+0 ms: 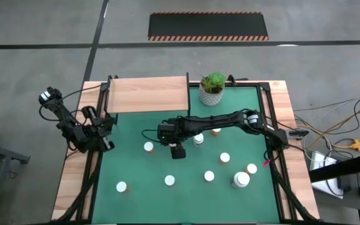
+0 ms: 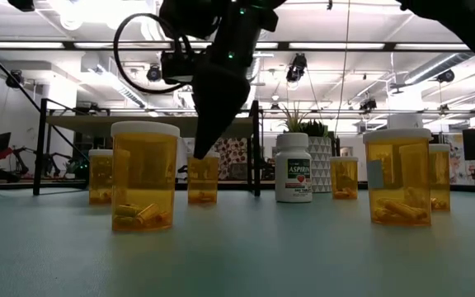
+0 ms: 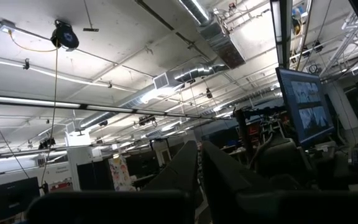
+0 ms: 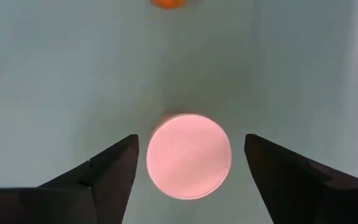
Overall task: Pick and place medicine bottles onto shelf by color
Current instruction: Put the orange pill bottle on the shelf
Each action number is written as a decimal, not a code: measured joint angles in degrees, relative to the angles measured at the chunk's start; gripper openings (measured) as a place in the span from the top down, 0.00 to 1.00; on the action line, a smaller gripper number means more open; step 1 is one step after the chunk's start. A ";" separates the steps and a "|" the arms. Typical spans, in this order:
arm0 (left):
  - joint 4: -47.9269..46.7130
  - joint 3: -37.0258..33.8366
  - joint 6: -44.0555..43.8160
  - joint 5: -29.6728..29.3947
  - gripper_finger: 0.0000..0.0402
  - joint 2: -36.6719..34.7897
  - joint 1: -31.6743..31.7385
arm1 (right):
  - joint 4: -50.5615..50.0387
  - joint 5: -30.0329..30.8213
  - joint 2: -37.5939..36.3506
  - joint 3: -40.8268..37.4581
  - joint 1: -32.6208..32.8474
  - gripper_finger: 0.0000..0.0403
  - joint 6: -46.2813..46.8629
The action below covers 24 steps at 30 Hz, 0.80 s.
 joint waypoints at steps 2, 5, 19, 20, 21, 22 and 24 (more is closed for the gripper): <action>-0.02 0.00 0.02 0.00 0.98 0.00 0.00 | 0.11 0.00 0.00 -0.32 -0.02 0.34 0.24; -0.02 0.00 0.01 0.00 0.98 -0.02 0.00 | 0.19 -0.05 0.00 -1.20 -0.02 0.39 0.88; -0.02 0.00 0.02 0.00 0.98 -0.02 0.00 | -0.93 -2.99 -0.75 -0.94 0.00 0.48 2.96; -0.04 0.00 0.02 0.00 0.98 -0.02 0.02 | -2.02 -3.00 -0.83 -0.03 0.00 0.48 2.99; -0.02 0.00 0.02 0.02 0.98 -0.02 0.00 | -3.30 -2.99 -1.04 1.21 0.00 0.48 2.99; -0.02 0.00 0.02 0.00 0.98 -0.04 0.00 | -4.87 -2.99 -1.14 2.54 0.00 0.48 3.09; 0.00 0.00 0.02 0.00 0.98 -0.03 0.01 | -8.11 -2.99 -1.47 6.05 0.00 0.48 3.94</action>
